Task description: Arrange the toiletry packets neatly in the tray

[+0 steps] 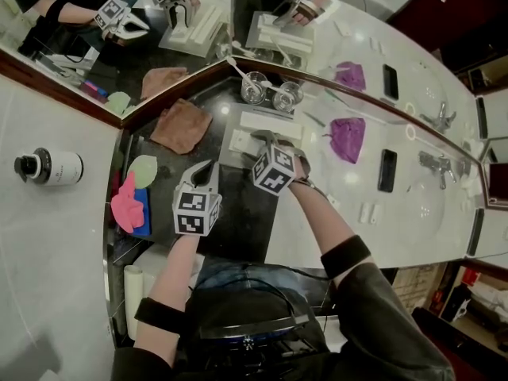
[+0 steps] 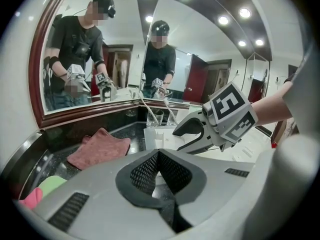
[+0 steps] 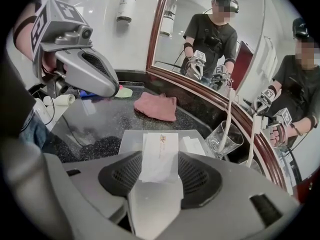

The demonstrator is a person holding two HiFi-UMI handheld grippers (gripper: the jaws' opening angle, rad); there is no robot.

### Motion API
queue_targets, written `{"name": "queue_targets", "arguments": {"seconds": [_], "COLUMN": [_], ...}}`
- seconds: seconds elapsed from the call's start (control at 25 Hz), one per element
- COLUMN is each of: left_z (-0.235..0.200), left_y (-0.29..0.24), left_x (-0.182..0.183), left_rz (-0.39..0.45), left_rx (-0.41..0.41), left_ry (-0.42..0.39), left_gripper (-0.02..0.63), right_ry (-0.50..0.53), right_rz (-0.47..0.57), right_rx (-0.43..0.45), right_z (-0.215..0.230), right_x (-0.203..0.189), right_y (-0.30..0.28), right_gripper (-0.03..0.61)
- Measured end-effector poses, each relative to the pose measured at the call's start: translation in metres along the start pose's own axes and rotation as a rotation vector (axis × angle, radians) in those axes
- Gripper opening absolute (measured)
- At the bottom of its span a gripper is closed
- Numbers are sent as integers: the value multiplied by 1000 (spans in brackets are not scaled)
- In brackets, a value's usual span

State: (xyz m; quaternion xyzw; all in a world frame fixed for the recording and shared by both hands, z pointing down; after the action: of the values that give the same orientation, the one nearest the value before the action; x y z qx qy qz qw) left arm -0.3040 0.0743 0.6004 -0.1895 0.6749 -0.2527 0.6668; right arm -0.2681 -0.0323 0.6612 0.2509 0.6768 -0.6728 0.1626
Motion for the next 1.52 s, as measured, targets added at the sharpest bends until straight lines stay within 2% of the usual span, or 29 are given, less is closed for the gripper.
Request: {"name": "queue_targets", "arguments": {"seconds": [0.24, 0.56, 0.72, 0.76, 0.84, 1.0, 1.2, 1.52], "left_z": [0, 4, 9, 12, 18, 32, 60, 131], "left_y": [-1, 3, 7, 9, 14, 22, 32, 35], "left_x": [-6, -3, 5, 10, 18, 33, 50, 74], "left_rz": [-5, -6, 4, 6, 14, 31, 50, 82], "left_rx": [8, 9, 18, 16, 22, 23, 5, -81], "left_ry": [3, -3, -12, -14, -27, -46, -79, -126], "left_gripper": [2, 2, 2, 2, 2, 2, 2, 2], "right_ry": [-2, 9, -2, -12, -48, -136, -218, -567], "right_rz": [3, 29, 58, 73, 103, 162, 213, 336], "right_rx": [-12, -2, 5, -7, -28, -30, -31, -77], "right_z": [3, -3, -9, -9, -7, -7, -8, 14], "right_x": [-1, 5, 8, 9, 10, 7, -14, -80], "right_y": [-2, 12, 32, 39, 56, 90, 134, 220], "right_gripper": [277, 264, 194, 151, 79, 22, 17, 17]}}
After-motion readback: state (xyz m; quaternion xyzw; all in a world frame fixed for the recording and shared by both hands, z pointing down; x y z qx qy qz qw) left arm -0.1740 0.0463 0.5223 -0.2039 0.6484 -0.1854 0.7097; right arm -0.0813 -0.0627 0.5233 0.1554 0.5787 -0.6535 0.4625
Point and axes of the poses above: the fingertips, and each gripper's own axes: y backward along the fingers, z to its right, x out of its top, the point moved 2 cm from there along y, backward along the fingers, and after that the axes turned 14 degrees about -y, right-handed, at the moved point
